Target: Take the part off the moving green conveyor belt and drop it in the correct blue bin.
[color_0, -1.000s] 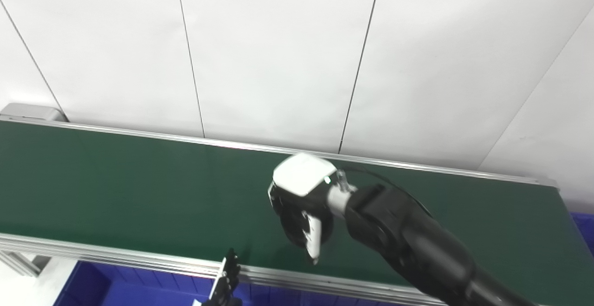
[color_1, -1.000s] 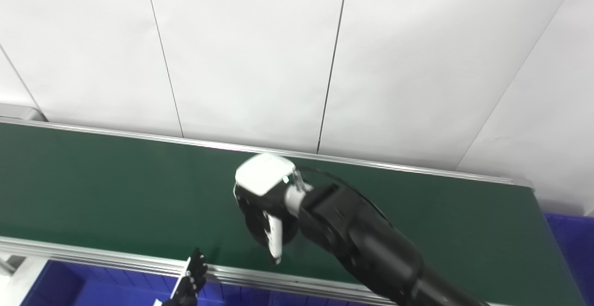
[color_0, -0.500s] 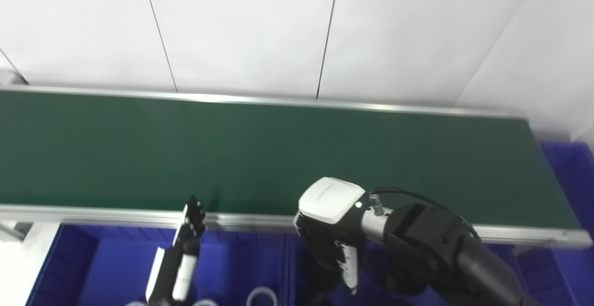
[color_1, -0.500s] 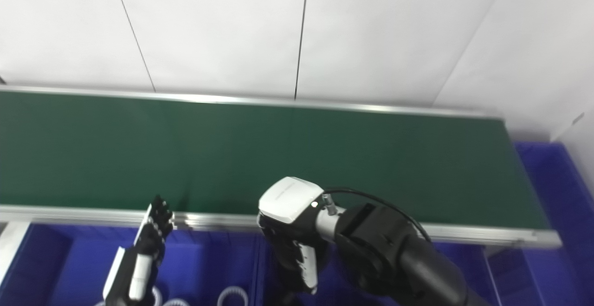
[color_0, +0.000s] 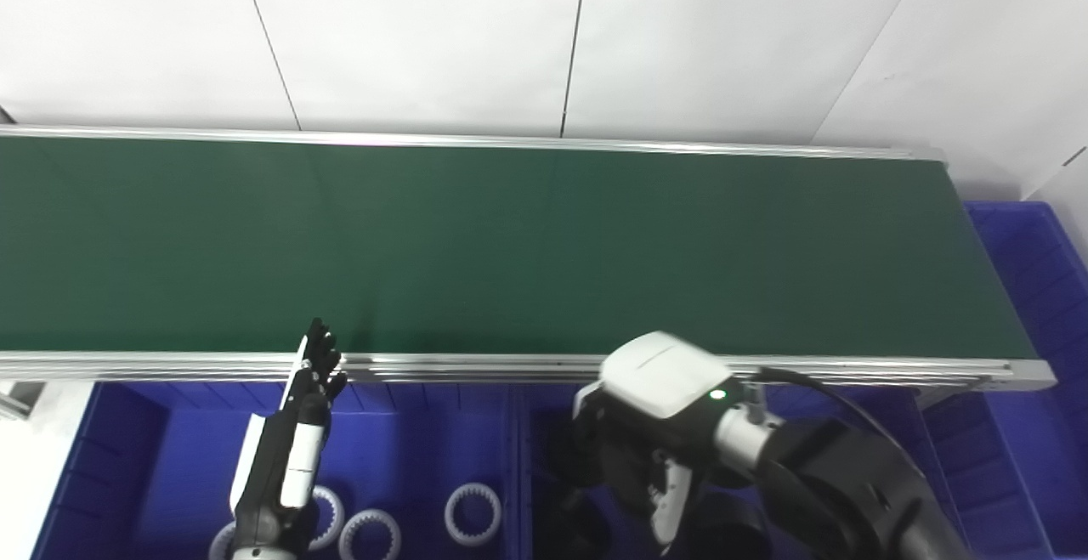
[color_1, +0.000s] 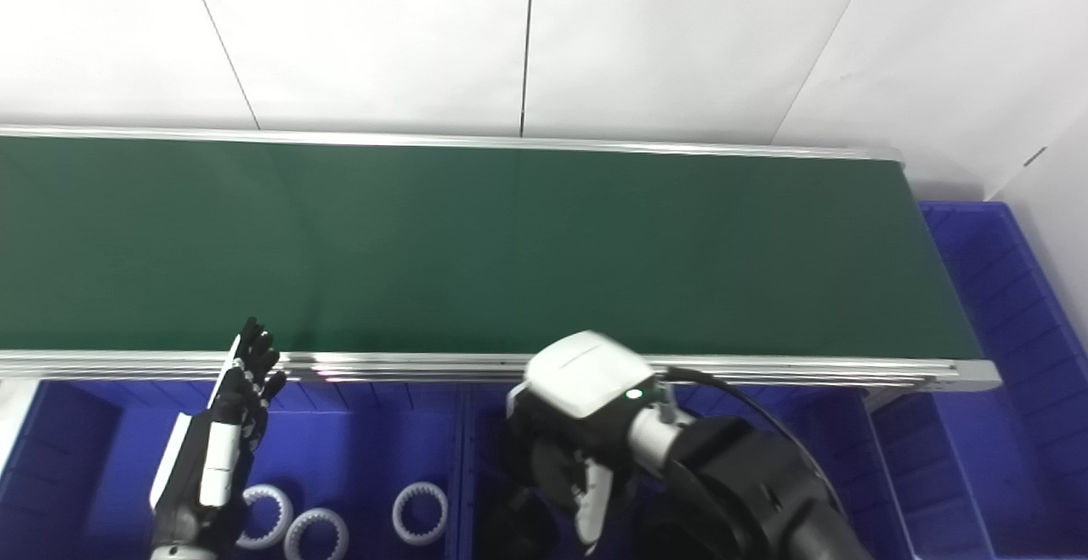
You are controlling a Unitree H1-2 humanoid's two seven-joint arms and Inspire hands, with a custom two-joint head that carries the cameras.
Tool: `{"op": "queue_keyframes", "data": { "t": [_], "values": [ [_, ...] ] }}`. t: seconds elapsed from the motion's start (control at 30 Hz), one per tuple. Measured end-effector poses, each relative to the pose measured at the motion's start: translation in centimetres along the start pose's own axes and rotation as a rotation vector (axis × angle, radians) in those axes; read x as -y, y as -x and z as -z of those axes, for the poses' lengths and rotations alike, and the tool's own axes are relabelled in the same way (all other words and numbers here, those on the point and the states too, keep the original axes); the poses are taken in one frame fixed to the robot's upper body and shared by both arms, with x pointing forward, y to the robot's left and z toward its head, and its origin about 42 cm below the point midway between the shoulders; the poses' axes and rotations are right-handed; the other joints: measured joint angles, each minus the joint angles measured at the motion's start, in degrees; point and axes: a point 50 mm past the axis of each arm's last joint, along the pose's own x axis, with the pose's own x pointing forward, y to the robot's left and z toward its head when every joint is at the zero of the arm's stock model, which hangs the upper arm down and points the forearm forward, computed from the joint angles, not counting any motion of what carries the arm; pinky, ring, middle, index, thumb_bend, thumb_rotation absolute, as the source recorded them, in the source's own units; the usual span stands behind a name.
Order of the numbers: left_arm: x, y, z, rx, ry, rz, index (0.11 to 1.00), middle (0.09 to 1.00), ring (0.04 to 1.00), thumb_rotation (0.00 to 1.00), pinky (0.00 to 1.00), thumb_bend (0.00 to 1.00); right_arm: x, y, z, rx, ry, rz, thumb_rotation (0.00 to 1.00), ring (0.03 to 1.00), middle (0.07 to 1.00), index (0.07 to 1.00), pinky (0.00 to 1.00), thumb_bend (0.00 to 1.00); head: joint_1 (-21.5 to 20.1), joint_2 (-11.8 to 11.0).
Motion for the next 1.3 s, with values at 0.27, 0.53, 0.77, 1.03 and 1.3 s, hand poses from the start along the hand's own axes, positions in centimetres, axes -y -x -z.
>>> {"op": "queue_keyframes", "data": {
  "t": [0.27, 0.53, 0.77, 1.03, 1.3],
  "values": [
    [-0.2, 0.2, 0.1, -0.007, -0.006, 0.007, 1.000, 1.000, 1.000, 0.95, 1.00, 0.72, -2.1, 1.6, 0.2, -0.049, 0.035, 0.170, 0.73, 0.992, 0.984, 0.860, 1.00, 1.00, 1.5, 0.1],
    [-0.1, 0.6, -0.2, -0.004, 0.000, 0.001, 1.000, 1.000, 1.000, 0.94, 1.00, 0.75, -4.3, 3.1, -1.7, -0.106, -0.121, 0.222, 0.63, 0.991, 0.991, 0.861, 1.00, 1.00, 2.5, 0.5],
    [0.0, 0.8, -0.5, 0.002, -0.002, -0.001, 1.000, 1.000, 1.000, 0.95, 1.00, 0.74, -5.8, 5.6, -3.2, -0.133, -0.537, 0.385, 0.77, 0.901, 0.918, 0.865, 0.80, 0.86, 6.1, 1.4],
    [0.2, 1.0, -0.2, -0.013, -0.020, 0.003, 1.000, 1.000, 1.000, 0.95, 0.99, 0.69, -9.6, 3.8, -5.9, -0.097, -1.271, 0.514, 0.89, 0.918, 0.931, 0.912, 0.92, 0.73, 11.8, 2.3],
    [1.1, 1.3, -0.6, 0.027, -0.040, -0.039, 1.000, 1.000, 1.000, 0.94, 1.00, 0.68, -14.3, 2.1, -4.3, -0.138, -1.714, 0.840, 0.95, 0.980, 0.994, 1.000, 0.99, 0.81, 9.9, 4.2]
  ]
}}
